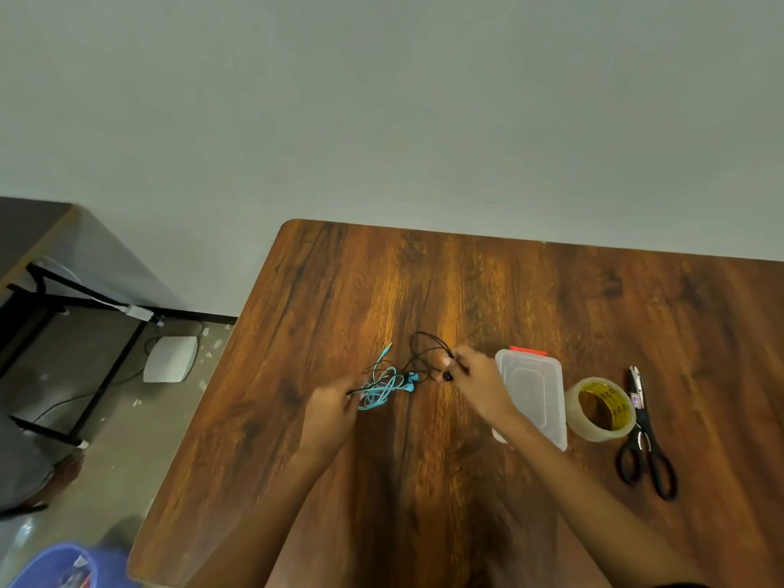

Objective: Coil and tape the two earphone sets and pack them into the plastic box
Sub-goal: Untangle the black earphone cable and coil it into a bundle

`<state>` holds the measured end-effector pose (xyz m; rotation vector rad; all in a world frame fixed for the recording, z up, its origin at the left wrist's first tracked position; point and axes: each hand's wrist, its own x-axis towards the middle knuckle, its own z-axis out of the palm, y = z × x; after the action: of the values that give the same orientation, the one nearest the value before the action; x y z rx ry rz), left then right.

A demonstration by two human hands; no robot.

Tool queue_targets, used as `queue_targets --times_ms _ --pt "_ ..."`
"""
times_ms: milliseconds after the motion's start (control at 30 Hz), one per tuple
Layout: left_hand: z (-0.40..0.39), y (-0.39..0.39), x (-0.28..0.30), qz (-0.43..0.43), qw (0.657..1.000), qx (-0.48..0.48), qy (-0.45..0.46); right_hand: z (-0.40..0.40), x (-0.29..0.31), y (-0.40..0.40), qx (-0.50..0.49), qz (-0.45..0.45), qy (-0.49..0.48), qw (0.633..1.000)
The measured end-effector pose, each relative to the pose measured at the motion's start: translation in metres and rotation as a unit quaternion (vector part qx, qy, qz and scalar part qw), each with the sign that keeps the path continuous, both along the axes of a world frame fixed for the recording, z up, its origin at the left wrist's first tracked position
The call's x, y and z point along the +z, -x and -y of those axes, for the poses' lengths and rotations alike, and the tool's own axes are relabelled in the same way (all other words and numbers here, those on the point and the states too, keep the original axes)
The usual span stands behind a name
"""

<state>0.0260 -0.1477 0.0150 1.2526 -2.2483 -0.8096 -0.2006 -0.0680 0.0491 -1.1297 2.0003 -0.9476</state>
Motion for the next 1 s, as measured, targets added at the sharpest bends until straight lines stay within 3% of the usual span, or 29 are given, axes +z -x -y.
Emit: queue_targets --times_ms 133,267,367,533,700,867,1000 --pt "0.011 -0.012 0.013 -0.031 0.999 0.001 0.015 0.003 0.024 0.009 -0.026 -0.066 0.053 0.996" --pt "0.013 -0.018 0.018 0.021 0.999 -0.014 0.026 0.005 0.036 0.009 -0.049 -0.043 0.083 0.994" --pt "0.012 -0.015 0.021 0.056 0.998 -0.032 0.009 0.006 0.042 0.006 -0.012 -0.014 0.079 0.997" --pt "0.007 0.007 0.025 -0.006 0.999 -0.029 -0.016 0.013 0.060 -0.005 0.056 0.003 0.096 0.994" --pt "0.013 0.034 0.036 -0.040 0.989 -0.111 -0.093 0.018 0.090 -0.015 0.094 0.037 0.135 0.986" --pt "0.028 0.050 0.044 -0.009 0.996 -0.091 0.005 0.014 0.115 -0.014 0.088 0.061 0.190 0.976" --pt "0.042 0.047 0.060 -0.011 0.998 -0.066 -0.020 0.005 0.114 0.000 0.038 0.046 0.191 0.980"
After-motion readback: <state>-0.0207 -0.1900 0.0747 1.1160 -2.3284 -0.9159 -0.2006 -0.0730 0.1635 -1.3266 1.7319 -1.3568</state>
